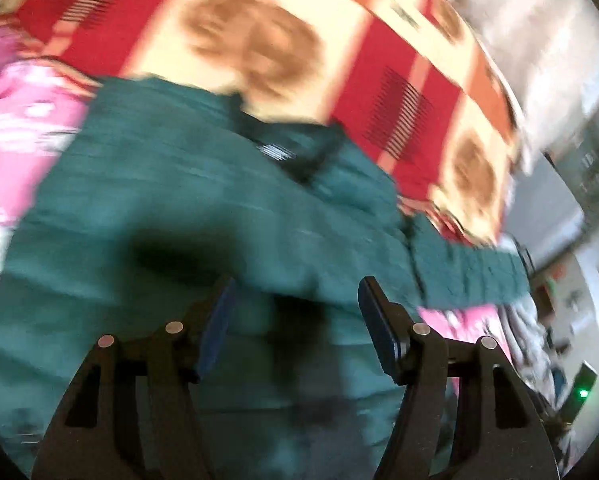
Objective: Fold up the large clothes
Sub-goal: 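Open the left tool to release the sleeve onto the jacket, then close the right tool on the other green sleeve cuff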
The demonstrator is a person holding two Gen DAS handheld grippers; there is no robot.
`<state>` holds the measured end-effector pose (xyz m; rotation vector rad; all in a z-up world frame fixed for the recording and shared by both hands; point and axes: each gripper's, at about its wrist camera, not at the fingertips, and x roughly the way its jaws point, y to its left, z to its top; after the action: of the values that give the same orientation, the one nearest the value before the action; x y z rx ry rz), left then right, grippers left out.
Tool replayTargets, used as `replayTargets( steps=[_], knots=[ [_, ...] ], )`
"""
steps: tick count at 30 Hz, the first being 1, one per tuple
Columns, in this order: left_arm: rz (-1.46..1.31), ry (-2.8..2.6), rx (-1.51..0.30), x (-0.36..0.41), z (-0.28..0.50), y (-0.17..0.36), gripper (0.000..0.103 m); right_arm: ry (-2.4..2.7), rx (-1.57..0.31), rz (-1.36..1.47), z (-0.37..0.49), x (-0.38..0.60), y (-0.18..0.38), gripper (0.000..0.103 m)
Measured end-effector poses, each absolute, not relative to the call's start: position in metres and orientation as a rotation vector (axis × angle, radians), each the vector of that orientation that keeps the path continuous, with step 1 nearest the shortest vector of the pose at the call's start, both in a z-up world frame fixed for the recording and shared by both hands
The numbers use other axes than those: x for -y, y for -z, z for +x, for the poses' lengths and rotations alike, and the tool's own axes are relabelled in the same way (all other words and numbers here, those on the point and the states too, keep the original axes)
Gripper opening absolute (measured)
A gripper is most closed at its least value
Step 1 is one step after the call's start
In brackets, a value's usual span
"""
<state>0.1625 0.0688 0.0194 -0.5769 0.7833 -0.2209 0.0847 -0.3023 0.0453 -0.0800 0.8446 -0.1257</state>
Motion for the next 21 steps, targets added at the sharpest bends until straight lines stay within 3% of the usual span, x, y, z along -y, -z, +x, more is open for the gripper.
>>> replayTargets(
  steps=[9,11,16,21],
  knots=[
    [-0.462,-0.063,-0.794,-0.094,0.109,0.015,0.064,0.128,-0.776,0.024,0.092,0.319,-0.056,0.089],
    [-0.381,-0.065,-0.816,-0.083,0.114,0.019,0.077,0.162,-0.762,0.030,0.090,0.335,-0.058,0.089],
    [-0.196,-0.072,-0.852,-0.054,0.125,0.028,0.096,0.219,-0.679,0.114,0.095,0.389,-0.071,0.086],
    [-0.230,-0.048,-0.860,-0.057,0.130,0.031,0.101,0.248,-0.604,0.173,0.127,0.454,-0.088,0.081]
  ],
)
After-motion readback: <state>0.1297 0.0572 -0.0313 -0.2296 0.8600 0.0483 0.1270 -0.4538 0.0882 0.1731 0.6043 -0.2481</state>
